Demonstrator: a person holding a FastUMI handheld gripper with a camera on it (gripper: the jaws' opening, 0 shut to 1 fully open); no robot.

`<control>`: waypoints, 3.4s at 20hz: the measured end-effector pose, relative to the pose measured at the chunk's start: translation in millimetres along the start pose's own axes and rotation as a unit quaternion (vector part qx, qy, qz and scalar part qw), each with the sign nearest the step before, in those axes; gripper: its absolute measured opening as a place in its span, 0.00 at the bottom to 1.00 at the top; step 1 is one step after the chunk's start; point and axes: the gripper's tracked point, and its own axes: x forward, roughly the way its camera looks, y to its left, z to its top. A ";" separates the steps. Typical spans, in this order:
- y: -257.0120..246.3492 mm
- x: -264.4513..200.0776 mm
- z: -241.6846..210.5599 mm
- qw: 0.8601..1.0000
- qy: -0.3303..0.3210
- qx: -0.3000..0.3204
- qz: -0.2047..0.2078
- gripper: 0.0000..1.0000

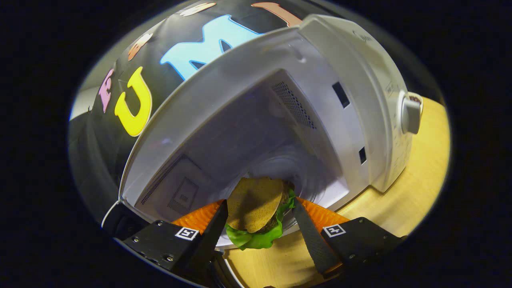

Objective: Open the microwave, put the food inside, and close the microwave door.

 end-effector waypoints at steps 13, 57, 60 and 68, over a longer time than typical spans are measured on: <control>25.5 -171.6 40.4 0.979 -0.057 -0.190 0.049 0.97; 102.3 -314.6 -134.0 0.910 0.073 -0.337 0.231 0.01; 89.0 -303.4 -111.2 0.917 0.066 -0.327 0.218 0.01; 41.0 -262.8 -61.9 0.935 0.057 -0.309 0.166 0.01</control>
